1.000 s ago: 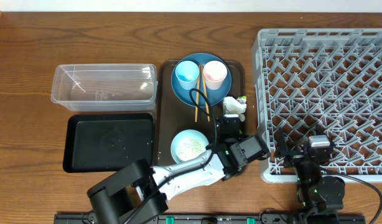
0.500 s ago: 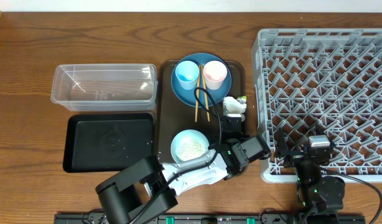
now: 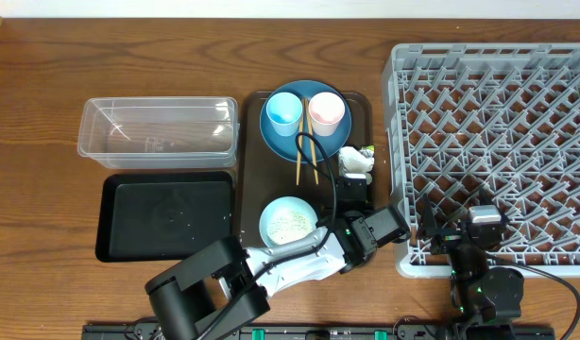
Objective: Sort waste into correct bins and load items into the dishwasher rack
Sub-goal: 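Lower the left gripper and grasp the white crumpled tissue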
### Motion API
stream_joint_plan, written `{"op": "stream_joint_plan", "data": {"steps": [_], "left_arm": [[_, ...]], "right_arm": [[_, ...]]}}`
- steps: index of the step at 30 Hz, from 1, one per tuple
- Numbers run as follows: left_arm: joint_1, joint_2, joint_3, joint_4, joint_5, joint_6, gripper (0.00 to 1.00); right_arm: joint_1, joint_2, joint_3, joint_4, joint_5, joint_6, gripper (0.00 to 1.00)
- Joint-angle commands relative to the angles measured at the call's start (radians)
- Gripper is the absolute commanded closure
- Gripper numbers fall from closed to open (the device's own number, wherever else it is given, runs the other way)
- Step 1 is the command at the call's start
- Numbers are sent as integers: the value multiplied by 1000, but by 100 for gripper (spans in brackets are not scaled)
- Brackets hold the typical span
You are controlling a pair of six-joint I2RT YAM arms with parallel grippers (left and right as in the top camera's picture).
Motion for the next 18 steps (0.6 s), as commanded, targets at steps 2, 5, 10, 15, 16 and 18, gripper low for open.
{"op": "stream_joint_plan", "data": {"steps": [2,5,10,15,16,18], "left_arm": [[2,8,-13,-10,11,6,53],[2,8,-13,-19,18,6,53],[2,8,-13,-38,21,6,52],[2,10,-13,-39,21,5,52],[2,12,-13,-39,21,5,52],[2,19,-14,-38,21,5,52]], "right_arm": [[-18,0,-2,-4,3,-11,1],[-18,0,-2,-4,3,-11,1],[-18,0,-2,-4,3,-11,1],[-18,0,-2,-4,3,-11,1],[-18,0,-2,-4,3,-11,1],[-18,0,-2,-4,3,-11,1]]}}
